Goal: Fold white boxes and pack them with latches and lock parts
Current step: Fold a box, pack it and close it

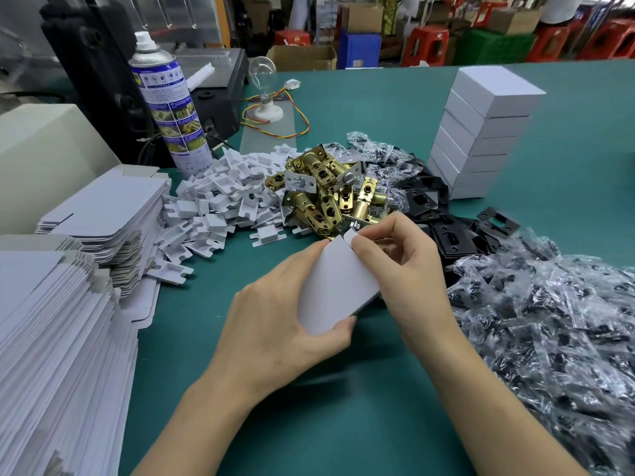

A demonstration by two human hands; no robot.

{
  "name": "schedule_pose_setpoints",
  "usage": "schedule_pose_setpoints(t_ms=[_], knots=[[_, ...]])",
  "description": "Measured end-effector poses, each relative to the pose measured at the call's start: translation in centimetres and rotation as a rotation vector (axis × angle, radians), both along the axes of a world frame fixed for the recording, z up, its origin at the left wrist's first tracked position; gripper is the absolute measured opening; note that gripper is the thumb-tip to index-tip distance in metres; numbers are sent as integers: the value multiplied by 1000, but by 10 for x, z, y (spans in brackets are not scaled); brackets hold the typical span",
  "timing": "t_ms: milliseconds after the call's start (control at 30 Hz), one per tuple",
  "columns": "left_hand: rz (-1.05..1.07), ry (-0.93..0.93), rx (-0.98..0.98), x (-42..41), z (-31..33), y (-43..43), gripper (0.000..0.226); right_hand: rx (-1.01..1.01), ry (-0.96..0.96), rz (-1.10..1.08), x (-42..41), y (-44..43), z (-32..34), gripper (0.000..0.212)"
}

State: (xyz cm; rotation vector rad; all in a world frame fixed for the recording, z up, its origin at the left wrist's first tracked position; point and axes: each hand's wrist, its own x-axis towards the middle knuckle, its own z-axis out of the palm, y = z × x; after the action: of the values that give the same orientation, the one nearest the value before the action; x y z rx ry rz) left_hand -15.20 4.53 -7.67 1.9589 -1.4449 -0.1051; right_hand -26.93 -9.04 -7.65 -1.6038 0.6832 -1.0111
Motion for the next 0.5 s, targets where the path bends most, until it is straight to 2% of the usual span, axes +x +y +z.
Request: schedule_pose_setpoints(t_ms=[300, 500], knots=[[-20, -44, 12, 7, 0, 3, 82, 46, 61, 14, 1, -5, -4, 13], [-38, -9, 49, 6, 0, 3, 80, 53, 80, -3, 1, -6, -6, 16]])
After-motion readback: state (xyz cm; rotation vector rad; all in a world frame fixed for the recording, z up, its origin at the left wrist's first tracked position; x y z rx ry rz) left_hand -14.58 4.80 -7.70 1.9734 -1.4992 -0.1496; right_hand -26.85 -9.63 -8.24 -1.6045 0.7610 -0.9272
